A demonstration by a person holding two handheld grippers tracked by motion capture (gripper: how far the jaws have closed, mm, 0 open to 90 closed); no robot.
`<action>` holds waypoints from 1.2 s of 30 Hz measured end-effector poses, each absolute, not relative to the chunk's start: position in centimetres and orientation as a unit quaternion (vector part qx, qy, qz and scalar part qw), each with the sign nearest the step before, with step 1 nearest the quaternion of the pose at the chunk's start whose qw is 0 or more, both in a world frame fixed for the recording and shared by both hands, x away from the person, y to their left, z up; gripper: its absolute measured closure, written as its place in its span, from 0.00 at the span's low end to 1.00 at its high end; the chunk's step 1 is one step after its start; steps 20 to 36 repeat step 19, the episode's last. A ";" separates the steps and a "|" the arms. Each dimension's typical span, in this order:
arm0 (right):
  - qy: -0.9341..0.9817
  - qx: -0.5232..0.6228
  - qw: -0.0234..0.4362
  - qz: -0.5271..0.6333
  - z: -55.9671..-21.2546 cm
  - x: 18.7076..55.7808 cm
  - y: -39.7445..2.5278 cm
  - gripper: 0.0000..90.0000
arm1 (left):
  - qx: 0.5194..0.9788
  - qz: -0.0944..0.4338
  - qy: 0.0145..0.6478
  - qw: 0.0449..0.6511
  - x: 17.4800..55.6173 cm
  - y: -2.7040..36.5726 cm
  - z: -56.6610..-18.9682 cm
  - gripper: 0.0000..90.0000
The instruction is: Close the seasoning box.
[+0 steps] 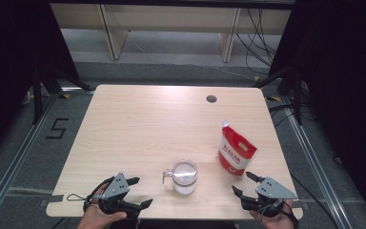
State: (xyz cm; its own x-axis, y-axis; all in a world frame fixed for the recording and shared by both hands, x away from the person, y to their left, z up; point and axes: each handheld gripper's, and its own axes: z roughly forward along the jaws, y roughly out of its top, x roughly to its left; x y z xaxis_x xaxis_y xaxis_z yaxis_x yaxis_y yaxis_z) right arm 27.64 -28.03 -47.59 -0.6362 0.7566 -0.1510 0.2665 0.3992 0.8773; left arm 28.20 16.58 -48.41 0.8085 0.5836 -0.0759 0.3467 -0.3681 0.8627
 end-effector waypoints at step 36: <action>0.796 0.326 0.266 0.435 -47.9 27.7 -28.1 0.36 | 0.823 0.122 0.298 0.468 28.1 16.8 -48.8 0.17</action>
